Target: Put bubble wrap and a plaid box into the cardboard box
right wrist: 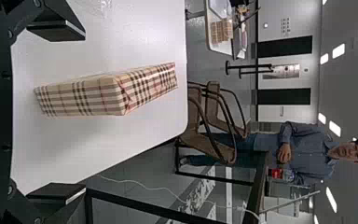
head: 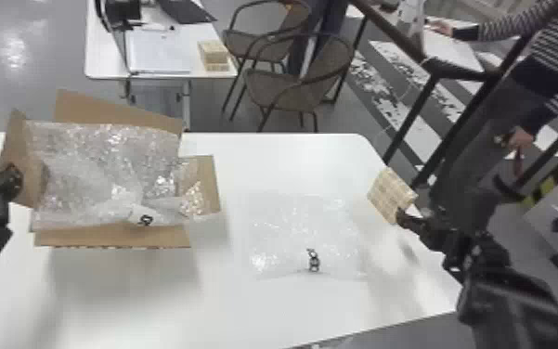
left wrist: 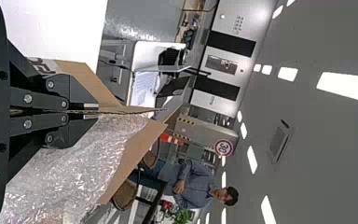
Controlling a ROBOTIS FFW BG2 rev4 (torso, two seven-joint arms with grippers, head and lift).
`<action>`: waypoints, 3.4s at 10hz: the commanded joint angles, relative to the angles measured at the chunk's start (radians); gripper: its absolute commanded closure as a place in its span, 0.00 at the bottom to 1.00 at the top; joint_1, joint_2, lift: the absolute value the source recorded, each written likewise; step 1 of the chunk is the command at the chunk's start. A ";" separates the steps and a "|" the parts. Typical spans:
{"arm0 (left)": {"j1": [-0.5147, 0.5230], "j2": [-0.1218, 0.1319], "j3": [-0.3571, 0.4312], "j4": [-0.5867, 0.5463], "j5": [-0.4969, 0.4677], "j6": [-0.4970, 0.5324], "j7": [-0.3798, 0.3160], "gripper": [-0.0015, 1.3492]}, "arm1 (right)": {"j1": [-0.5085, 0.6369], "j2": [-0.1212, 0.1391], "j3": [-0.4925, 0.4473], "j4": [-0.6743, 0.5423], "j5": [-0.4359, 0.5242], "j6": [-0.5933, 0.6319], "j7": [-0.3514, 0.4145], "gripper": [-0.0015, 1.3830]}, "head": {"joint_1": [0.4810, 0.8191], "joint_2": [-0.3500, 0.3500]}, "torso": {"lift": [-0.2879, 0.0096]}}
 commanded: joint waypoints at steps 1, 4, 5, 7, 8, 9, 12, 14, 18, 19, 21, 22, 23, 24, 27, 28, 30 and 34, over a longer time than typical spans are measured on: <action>0.000 -0.003 0.000 0.002 0.002 -0.002 0.000 0.90 | -0.032 -0.034 0.053 0.056 -0.019 -0.007 0.001 0.11 | 0.63 0.10 | 0.62; -0.001 -0.003 0.000 0.005 0.003 -0.008 -0.002 0.90 | -0.064 -0.040 0.064 0.114 -0.011 -0.030 0.007 0.11 | 0.63 0.13 | 0.62; 0.000 -0.003 0.002 0.006 0.005 -0.008 -0.003 0.90 | -0.070 -0.040 0.064 0.116 0.004 -0.037 0.005 0.11 | 0.63 0.13 | 0.62; 0.000 -0.003 0.003 0.009 0.005 -0.008 -0.010 0.90 | -0.098 -0.054 0.064 0.151 0.010 -0.055 0.005 0.11 | 0.63 0.13 | 0.62; 0.000 -0.003 0.003 0.011 0.005 -0.010 -0.011 0.90 | -0.107 -0.054 0.064 0.166 0.010 -0.064 0.005 0.11 | 0.63 0.13 | 0.62; 0.000 -0.003 0.003 0.012 0.006 -0.011 -0.011 0.90 | -0.113 -0.054 0.064 0.177 0.013 -0.072 0.005 0.11 | 0.63 0.12 | 0.62; 0.003 -0.003 0.012 0.017 0.011 -0.014 -0.023 0.90 | -0.131 -0.056 0.064 0.203 0.046 -0.083 0.005 0.12 | 0.63 0.13 | 0.62; 0.008 -0.003 0.022 0.020 0.011 -0.025 -0.034 0.90 | -0.128 -0.060 0.064 0.217 0.053 -0.087 0.005 0.22 | 0.63 0.13 | 0.62; 0.009 -0.003 0.029 0.026 0.008 -0.025 -0.048 0.90 | -0.136 -0.080 0.097 0.257 -0.007 -0.086 0.004 0.78 | 0.63 0.13 | 0.62; 0.011 -0.003 0.029 0.029 0.008 -0.028 -0.049 0.90 | -0.137 -0.080 0.097 0.255 -0.020 -0.086 0.001 0.81 | 0.63 0.14 | 0.62; 0.009 -0.003 0.029 0.029 0.008 -0.028 -0.053 0.90 | -0.141 -0.082 0.097 0.255 -0.048 -0.087 -0.001 0.81 | 0.63 0.14 | 0.62; 0.009 -0.003 0.029 0.031 0.008 -0.028 -0.054 0.90 | -0.117 -0.082 0.108 0.229 -0.080 -0.083 -0.001 0.81 | 0.63 0.14 | 0.62; 0.009 -0.003 0.028 0.031 0.009 -0.030 -0.054 0.90 | -0.075 -0.076 0.119 0.157 -0.131 -0.043 -0.003 0.81 | 0.63 0.14 | 0.62; 0.009 -0.003 0.029 0.032 0.009 -0.031 -0.054 0.90 | -0.032 -0.057 0.128 0.028 -0.163 0.017 -0.006 0.81 | 0.63 0.14 | 0.62; 0.009 -0.003 0.026 0.034 0.009 -0.031 -0.057 0.90 | 0.014 -0.028 0.278 -0.323 -0.287 0.218 -0.006 0.81 | 0.63 0.23 | 0.62; 0.006 -0.003 0.023 0.038 0.011 -0.030 -0.057 0.90 | -0.001 -0.027 0.332 -0.392 -0.327 0.286 -0.004 0.81 | 0.63 0.26 | 0.62; 0.000 -0.003 0.017 0.043 0.012 -0.031 -0.059 0.90 | -0.033 -0.017 0.444 -0.466 -0.416 0.387 -0.006 0.81 | 0.54 0.39 | 0.62; -0.008 -0.003 0.009 0.052 0.015 -0.034 -0.059 0.90 | -0.134 0.033 0.651 -0.510 -0.522 0.557 0.027 0.81 | 0.48 0.61 | 0.62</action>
